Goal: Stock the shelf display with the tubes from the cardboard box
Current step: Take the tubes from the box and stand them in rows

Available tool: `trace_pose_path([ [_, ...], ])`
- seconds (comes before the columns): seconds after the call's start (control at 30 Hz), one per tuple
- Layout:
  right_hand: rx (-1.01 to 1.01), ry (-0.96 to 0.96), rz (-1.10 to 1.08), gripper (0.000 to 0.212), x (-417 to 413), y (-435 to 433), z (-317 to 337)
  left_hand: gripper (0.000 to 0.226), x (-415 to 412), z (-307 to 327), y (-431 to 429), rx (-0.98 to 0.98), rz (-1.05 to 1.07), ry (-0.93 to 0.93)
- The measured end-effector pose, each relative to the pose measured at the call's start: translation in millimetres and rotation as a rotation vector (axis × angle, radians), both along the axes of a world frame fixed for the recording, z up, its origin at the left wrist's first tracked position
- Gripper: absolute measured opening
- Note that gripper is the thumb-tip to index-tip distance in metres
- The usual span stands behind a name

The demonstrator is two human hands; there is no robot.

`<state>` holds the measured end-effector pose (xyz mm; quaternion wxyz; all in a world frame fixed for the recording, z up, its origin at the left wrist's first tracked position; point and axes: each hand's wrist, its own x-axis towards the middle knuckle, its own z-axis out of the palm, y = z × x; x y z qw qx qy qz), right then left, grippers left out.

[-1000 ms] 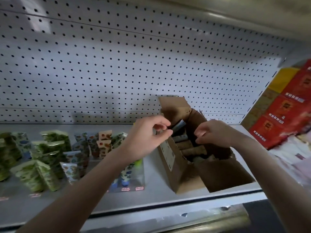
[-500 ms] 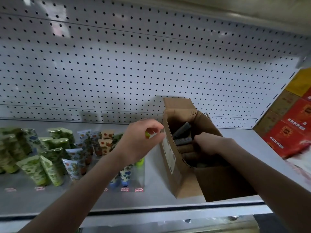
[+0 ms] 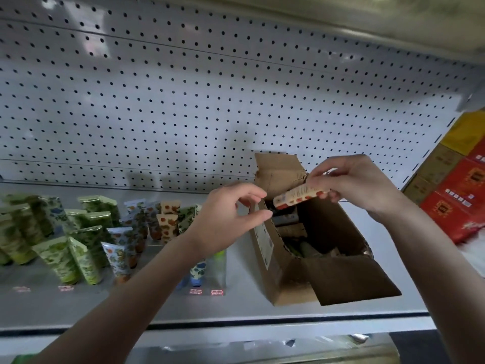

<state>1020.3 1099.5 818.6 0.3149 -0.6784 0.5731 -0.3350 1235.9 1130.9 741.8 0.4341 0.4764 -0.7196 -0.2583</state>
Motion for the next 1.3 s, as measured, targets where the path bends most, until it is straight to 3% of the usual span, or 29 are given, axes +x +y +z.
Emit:
trace_pose_path([
  [0.13,-0.064,-0.147,-0.013,0.008,30.5,19.0,13.8,0.041,-1.0,9.8,7.7,-0.126,0.013,0.012],
  [0.27,-0.045,-0.224,0.027,0.012,64.7,32.0,15.5,0.033,11.5,13.8,14.2,-0.24,0.099,0.064],
  [0.47,0.012,-0.331,0.122,0.033,105.5,40.1,8.7,0.024,55.4,10.5,19.1,-0.202,0.115,0.056],
  [0.53,0.018,-0.334,0.207,0.03,117.4,42.3,6.0,0.018,73.0,10.5,21.4,-0.164,0.084,0.06],
  [0.67,-0.1,-0.24,0.3,0.005,141.2,41.0,-3.3,0.007,105.7,13.9,31.1,-0.059,0.017,0.044],
  [0.8,-0.146,-0.26,0.298,0.009,164.1,35.2,-13.8,0.009,132.9,9.2,37.2,0.026,-0.03,0.018],
  [0.93,-0.175,-0.146,0.292,0.008,182.8,31.1,-28.8,0.023,150.1,3.9,36.3,0.042,0.014,0.015],
  [1.1,-0.162,0.022,0.273,0.006,195.6,22.6,-51.3,0.017,160.1,-1.1,30.6,-0.01,0.143,0.0],
  [1.3,-0.17,0.134,0.272,0.007,204.5,18.8,-68.6,0.006,164.6,-13.4,20.8,-0.056,0.146,-0.08],
])
